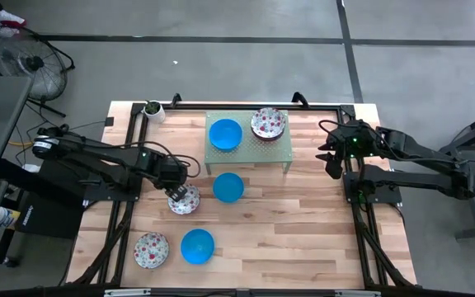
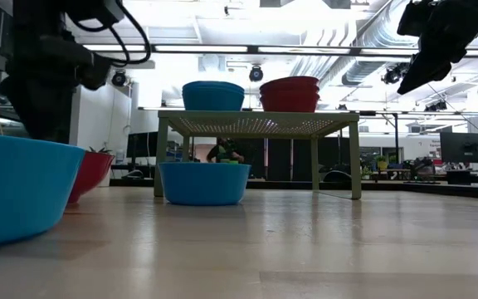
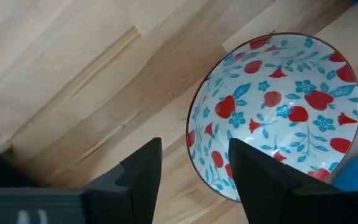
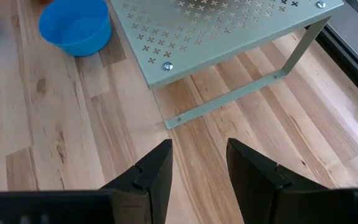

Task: Pick & Place Mini bowls
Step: Stack the red bowl on top of the red bowls on the shelf

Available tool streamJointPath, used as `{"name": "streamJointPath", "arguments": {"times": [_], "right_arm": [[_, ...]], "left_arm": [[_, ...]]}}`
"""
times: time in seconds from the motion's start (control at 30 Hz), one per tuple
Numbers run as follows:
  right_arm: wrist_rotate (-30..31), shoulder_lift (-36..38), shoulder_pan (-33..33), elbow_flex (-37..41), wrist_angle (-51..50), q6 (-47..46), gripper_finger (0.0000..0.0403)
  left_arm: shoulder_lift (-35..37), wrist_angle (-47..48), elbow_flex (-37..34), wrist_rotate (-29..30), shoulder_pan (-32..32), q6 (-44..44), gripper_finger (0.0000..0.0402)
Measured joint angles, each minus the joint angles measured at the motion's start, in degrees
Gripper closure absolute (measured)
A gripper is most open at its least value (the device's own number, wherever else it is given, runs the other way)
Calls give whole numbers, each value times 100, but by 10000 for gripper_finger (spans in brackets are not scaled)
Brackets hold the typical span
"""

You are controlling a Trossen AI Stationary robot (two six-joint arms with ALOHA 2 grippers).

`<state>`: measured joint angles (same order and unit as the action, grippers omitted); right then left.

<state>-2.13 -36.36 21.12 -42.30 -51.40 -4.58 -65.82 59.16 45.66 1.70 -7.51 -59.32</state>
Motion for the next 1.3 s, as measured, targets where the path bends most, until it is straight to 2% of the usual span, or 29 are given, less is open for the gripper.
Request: {"name": "streamJointPath", "arguments": {"times": [0.37, 0.83, 1.03, 1.3], "right_arm": [[-31, 0, 1, 0, 0, 9, 263], [-31, 0, 0, 0, 0, 9, 263], [-28, 0, 2, 0, 2, 9, 263], [-27, 0, 0, 0, 2, 9, 263]], "left_arm": [[-2, -1176, -797, -245, 0, -343, 224], [-2, -1272, -1006, -451, 0, -772, 228], [-2, -1276, -1006, -464, 0, -944, 273], [-1, -1241, -1006, -444, 0, -1191, 377]]}}
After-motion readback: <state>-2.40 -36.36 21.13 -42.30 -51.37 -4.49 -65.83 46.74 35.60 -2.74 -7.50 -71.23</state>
